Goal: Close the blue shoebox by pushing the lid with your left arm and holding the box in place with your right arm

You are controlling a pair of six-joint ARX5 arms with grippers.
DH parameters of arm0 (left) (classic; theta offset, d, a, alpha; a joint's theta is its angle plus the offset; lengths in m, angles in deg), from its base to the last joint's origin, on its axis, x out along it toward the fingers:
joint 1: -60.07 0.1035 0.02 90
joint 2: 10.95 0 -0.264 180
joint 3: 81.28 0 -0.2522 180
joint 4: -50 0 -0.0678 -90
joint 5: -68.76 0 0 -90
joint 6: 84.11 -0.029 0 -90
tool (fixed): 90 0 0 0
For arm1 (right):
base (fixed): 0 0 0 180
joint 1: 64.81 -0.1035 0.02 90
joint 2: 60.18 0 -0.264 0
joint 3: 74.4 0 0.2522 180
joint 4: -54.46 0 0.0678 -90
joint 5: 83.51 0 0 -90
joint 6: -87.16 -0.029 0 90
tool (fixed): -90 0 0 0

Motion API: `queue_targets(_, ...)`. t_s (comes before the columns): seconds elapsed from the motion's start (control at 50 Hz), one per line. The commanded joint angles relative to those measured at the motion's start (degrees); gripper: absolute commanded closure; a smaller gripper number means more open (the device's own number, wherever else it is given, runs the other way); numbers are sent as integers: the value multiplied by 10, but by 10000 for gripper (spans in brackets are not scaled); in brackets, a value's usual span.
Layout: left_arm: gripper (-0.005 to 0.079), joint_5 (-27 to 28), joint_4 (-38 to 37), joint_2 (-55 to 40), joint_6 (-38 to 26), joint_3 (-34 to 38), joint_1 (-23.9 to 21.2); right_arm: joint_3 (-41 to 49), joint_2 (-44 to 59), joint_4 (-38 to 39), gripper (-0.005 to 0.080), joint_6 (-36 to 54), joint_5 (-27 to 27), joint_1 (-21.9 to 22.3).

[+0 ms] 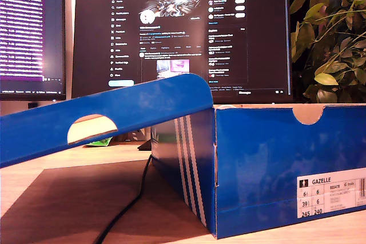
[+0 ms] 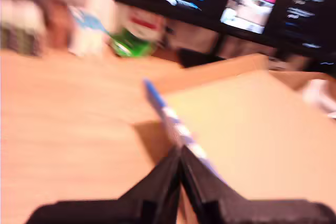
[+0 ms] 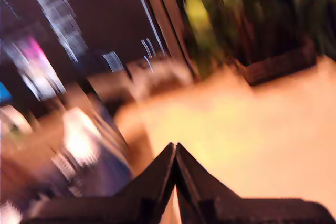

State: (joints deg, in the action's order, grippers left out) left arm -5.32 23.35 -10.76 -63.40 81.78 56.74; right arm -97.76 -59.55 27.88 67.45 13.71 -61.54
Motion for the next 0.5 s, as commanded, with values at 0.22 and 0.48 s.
queue_targets(0.22, 761, 30, -45, -102, 14, -117, 1, -153, 164, -88, 764, 34, 33, -2)
queue_targets(0.48, 761, 56, -85, -282, 14, -177, 8, -263, 413, -89, 764, 115, 83, -2)
